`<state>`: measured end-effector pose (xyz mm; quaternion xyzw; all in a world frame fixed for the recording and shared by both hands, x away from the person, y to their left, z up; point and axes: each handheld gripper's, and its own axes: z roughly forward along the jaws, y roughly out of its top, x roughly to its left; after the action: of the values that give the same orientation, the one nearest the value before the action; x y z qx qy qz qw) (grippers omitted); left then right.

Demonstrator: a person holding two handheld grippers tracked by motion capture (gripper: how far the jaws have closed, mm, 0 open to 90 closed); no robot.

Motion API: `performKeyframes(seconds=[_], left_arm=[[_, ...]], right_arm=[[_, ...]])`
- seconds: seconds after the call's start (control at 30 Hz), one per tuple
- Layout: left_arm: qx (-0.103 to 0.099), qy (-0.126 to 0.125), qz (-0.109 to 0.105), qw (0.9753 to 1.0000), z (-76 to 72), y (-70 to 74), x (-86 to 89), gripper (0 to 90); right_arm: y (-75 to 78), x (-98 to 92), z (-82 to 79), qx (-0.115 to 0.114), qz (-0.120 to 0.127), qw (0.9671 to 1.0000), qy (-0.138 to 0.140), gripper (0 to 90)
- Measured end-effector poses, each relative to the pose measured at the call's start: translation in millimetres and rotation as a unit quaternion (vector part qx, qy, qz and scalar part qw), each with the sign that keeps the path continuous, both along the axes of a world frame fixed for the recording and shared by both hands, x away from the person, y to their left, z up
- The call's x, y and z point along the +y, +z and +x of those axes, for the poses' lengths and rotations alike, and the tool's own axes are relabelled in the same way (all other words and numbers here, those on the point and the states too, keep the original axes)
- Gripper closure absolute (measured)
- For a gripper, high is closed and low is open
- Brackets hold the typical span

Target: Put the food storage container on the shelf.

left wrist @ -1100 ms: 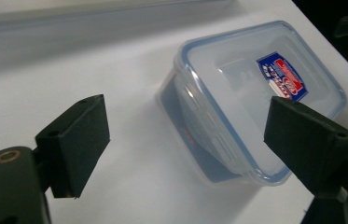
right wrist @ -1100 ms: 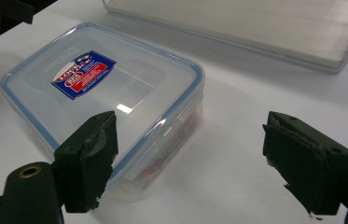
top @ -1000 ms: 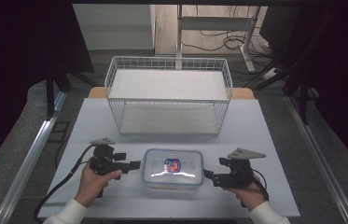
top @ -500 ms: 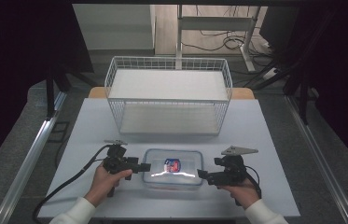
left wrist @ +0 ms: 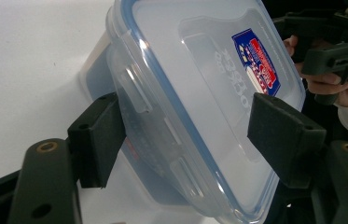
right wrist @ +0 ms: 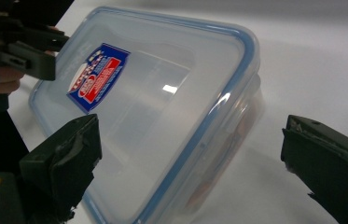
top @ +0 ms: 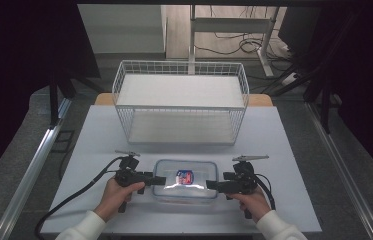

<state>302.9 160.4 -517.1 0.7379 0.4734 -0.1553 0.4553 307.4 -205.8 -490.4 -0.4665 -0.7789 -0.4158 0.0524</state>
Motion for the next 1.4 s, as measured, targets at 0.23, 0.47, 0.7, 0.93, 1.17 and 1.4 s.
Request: performKeyframes(seconds=[0.23, 0.47, 0.7, 0.93, 1.17, 1.4], left_arm=[[0.003, 0.002, -0.001, 1.0000, -0.5, 0.2, -0.2, 28.6], [0.002, 0.005, -0.002, 1.0000, -1.2, 0.2, -0.6, 29.0], [0.004, 0.007, -0.001, 1.0000, -2.2, 0.7, -0.6, 29.3], [-0.009, 0.011, 0.001, 0.9999, -9.6, 6.8, 1.7, 35.0], [-0.024, 0.016, 0.003, 0.9996, -21.1, 14.8, 3.9, 41.9], [-0.032, 0.011, 0.002, 0.9994, -26.2, 19.7, 5.8, 45.7]], right_arm=[[-7.2, 6.0, 3.0, 0.029, 0.007, 0.9995, 0.008, 5.7], [-11.4, 9.8, 4.3, 0.056, 0.025, 0.9980, 0.019, 11.3], [-4.9, 2.0, 3.7, 0.070, 0.030, 0.9971, 0.007, 26.9], [-0.5, -3.1, -1.3, 0.068, 0.040, 0.9969, -0.002, 35.1], [5.9, -4.8, -13.2, 0.054, 0.043, 0.9975, -0.015, 41.3], [9.0, -7.0, -18.8, 0.053, 0.048, 0.9973, -0.020, 44.0]])
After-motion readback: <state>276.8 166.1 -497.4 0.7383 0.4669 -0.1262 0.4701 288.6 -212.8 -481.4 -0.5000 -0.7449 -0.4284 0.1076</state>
